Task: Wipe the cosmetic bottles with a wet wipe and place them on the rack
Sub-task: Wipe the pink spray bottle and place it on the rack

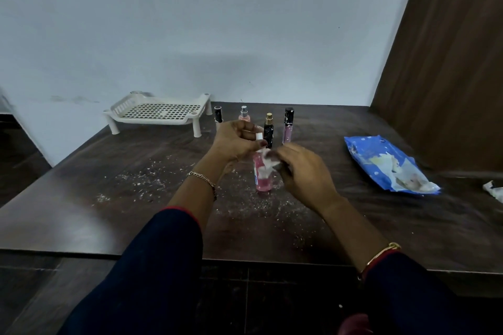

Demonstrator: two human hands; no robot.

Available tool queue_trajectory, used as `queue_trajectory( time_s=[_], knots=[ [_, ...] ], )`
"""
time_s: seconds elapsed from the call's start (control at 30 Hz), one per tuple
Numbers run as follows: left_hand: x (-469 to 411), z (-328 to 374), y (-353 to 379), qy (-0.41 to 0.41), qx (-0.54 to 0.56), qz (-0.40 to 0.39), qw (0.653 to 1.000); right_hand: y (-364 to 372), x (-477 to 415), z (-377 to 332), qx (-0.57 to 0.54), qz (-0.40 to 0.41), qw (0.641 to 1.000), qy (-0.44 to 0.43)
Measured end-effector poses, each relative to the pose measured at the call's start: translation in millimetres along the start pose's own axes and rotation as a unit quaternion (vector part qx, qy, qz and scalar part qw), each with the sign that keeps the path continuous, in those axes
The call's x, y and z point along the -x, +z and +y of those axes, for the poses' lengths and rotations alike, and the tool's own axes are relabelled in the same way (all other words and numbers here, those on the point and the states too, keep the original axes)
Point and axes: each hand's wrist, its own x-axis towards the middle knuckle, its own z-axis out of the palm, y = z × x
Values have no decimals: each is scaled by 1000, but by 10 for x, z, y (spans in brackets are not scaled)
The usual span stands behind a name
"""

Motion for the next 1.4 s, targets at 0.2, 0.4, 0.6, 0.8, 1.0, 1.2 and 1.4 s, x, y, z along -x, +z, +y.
queue_trajectory(
  time_s=[0.2,0.4,0.6,0.8,1.0,1.2,1.4],
  knots=[
    [-34,-22,11,7,-13,10,1000,108,19,-102,89,-39,989,-108],
    [-98,-34,-21,6,-29,2,1000,103,109,-61,84,-131,977,-144],
    [-79,12,-136,-2,-33,-34,999,-41,156,115,63,-115,989,-67],
    [-45,24,-147,8,-52,-49,997,14,-106,41,33,2,999,-43],
    [-56,0,-174,-3,-29,-44,999,146,-74,-52,74,-35,990,-114],
    [-70,-1,-240,-11,-14,-69,997,179,29,-26,38,-119,985,-117],
    [-66,-1,-222,1,-23,-67,997,126,127,82,85,-202,963,-155]
  ],
)
